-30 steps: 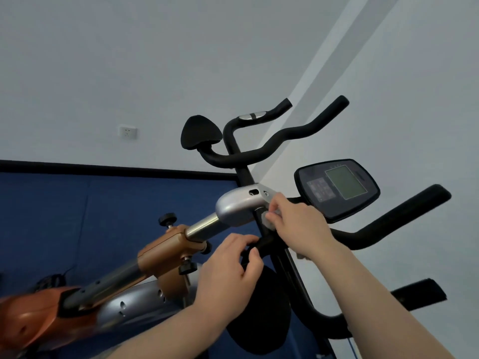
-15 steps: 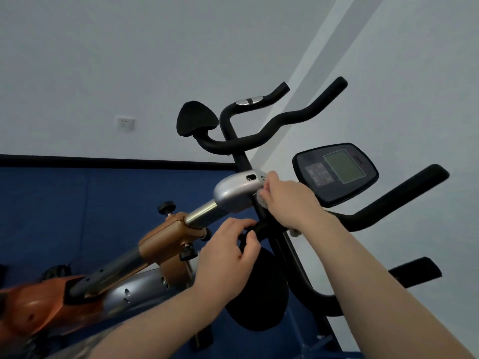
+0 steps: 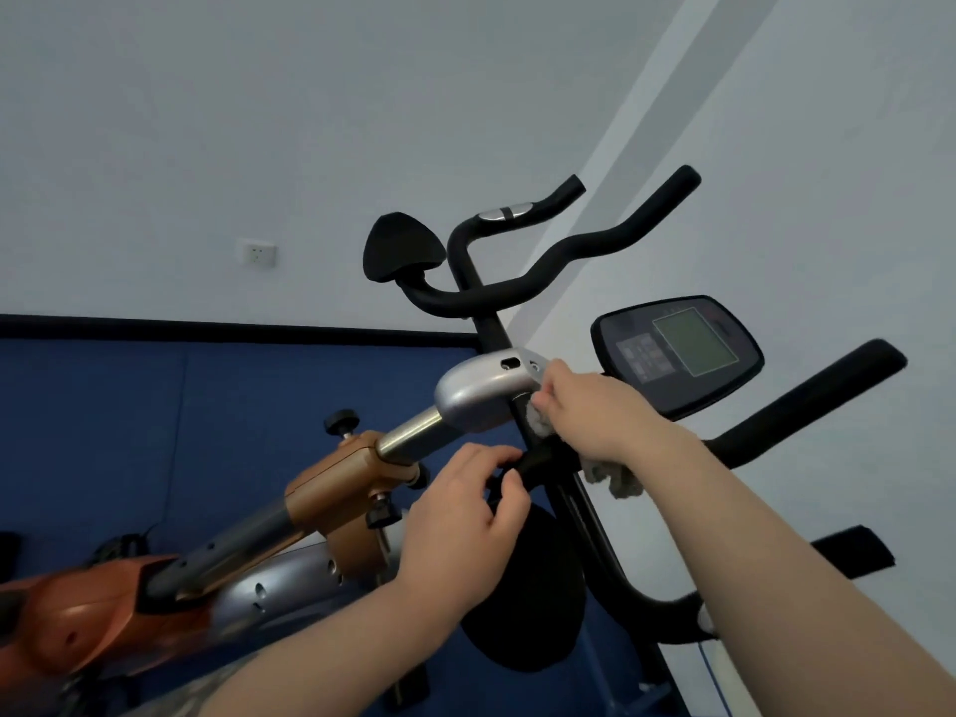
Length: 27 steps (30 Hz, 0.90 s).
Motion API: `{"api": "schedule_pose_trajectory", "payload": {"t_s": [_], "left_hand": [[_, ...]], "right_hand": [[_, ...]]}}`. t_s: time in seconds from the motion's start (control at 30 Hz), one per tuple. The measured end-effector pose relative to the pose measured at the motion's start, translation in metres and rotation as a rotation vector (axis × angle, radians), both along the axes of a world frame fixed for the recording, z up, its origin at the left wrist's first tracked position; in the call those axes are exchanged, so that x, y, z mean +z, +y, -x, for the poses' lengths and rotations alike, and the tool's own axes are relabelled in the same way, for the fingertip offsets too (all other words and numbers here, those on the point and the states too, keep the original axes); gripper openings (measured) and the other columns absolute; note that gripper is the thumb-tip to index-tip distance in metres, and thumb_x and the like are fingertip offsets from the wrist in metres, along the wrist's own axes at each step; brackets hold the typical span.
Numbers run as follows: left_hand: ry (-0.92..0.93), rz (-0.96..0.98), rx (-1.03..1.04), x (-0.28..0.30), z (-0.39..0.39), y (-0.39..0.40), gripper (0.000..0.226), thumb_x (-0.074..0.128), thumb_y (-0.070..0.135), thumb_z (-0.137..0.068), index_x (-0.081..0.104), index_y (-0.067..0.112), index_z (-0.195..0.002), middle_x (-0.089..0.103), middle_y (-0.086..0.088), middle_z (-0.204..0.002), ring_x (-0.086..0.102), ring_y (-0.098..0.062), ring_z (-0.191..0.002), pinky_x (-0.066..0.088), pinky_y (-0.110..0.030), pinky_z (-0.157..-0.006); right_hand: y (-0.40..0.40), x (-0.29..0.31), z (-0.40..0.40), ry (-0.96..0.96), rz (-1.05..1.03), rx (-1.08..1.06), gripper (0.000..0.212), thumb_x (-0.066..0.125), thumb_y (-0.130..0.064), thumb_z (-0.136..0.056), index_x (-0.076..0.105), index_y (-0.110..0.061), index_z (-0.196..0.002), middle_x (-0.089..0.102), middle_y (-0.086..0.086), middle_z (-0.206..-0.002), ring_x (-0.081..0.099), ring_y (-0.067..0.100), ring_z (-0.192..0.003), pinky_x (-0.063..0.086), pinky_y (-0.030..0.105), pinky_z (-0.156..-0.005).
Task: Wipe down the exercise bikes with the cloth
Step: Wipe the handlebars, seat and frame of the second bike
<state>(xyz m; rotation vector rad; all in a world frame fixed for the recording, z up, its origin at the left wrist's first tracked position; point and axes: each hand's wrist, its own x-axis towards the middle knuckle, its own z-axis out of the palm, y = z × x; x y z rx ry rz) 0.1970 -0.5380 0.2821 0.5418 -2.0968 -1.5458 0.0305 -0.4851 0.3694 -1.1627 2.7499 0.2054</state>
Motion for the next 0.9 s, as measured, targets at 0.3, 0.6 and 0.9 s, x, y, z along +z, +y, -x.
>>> {"api": "schedule_pose_trajectory", "payload": {"t_s": [0.3, 0.6, 0.9], "left_hand": [[0.014, -0.005, -0.006, -0.002, 0.002, 0.000, 0.032, 0.040, 0.042, -0.092, 0.062, 0.035, -0.115, 0.057, 0.022, -0.106, 0.057, 0.001, -0.095, 0.052, -0.030, -0.079], [-0.003, -0.009, 0.032, -0.005, 0.001, 0.001, 0.023, 0.044, 0.038, -0.095, 0.061, 0.041, -0.111, 0.061, 0.024, -0.104, 0.056, 0.009, -0.094, 0.044, -0.016, -0.074], [0.020, -0.048, 0.062, -0.008, 0.001, 0.004, 0.035, 0.040, 0.047, -0.089, 0.064, 0.036, -0.112, 0.066, 0.012, -0.085, 0.060, 0.003, -0.066, 0.041, -0.006, -0.057]], "right_hand": [[0.018, 0.000, -0.012, -0.035, 0.194, -0.005, 0.018, 0.051, -0.051, -0.093, 0.043, -0.036, -0.088, 0.051, -0.013, -0.071, 0.049, 0.009, -0.065, 0.029, 0.029, -0.053], [0.067, -0.013, -0.051, 0.040, 0.635, 0.079, 0.006, 0.056, -0.038, -0.095, 0.055, -0.033, -0.098, 0.058, -0.018, -0.076, 0.051, -0.001, -0.069, 0.034, 0.021, -0.059], [0.112, -0.033, -0.090, -0.121, 0.650, 0.025, 0.007, 0.054, -0.041, -0.096, 0.059, -0.036, -0.097, 0.062, -0.008, -0.072, 0.056, 0.005, -0.066, 0.041, 0.018, -0.060]]}}
